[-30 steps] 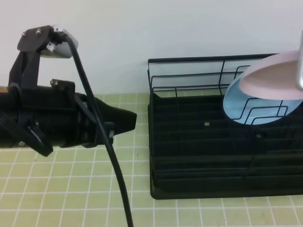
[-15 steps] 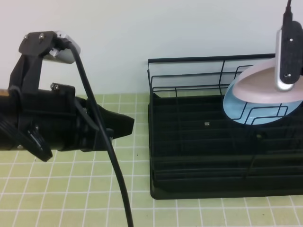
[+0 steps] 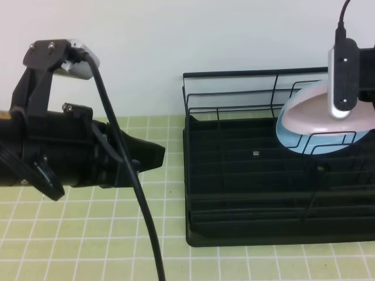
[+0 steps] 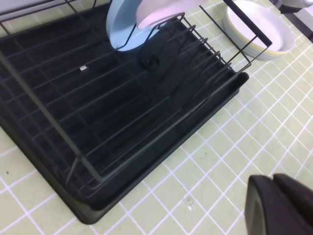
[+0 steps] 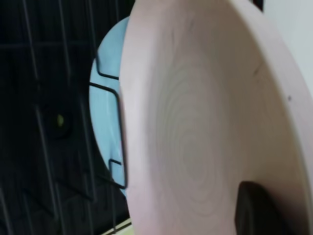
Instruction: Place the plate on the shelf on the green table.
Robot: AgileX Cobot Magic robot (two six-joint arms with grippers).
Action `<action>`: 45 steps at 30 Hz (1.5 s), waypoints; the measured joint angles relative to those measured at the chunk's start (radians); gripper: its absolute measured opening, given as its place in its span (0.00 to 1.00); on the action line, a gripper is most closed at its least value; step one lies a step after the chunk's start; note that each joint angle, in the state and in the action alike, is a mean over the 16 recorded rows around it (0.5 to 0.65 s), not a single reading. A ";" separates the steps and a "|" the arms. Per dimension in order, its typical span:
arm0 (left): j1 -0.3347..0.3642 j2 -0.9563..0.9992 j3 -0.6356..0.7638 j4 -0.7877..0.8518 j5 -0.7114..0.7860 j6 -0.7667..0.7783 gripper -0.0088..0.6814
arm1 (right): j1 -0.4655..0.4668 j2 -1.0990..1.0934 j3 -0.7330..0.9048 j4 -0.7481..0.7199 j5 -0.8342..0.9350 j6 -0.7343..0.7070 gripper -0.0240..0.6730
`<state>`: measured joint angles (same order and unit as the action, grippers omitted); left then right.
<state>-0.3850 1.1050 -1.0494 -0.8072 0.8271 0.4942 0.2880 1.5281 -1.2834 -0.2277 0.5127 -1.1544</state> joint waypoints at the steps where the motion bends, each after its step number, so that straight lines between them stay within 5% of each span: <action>1: 0.000 0.000 0.000 0.001 0.000 0.000 0.01 | 0.000 0.003 0.000 0.000 -0.002 0.004 0.03; 12: 0.000 0.000 0.000 0.008 -0.002 0.000 0.01 | 0.000 0.025 0.000 0.007 -0.020 0.042 0.09; 30: 0.000 0.000 0.000 0.009 -0.008 0.000 0.01 | 0.000 0.027 0.000 -0.020 -0.026 0.111 0.48; 38: 0.000 0.000 0.000 0.009 -0.011 0.000 0.01 | 0.000 0.011 0.000 -0.089 -0.045 0.271 0.46; 45: 0.000 0.000 0.000 0.010 -0.018 0.000 0.01 | 0.000 -0.026 -0.001 -0.115 -0.042 0.420 0.31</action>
<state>-0.3850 1.1047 -1.0492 -0.7972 0.8091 0.4937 0.2880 1.5020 -1.2843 -0.3426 0.4709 -0.7341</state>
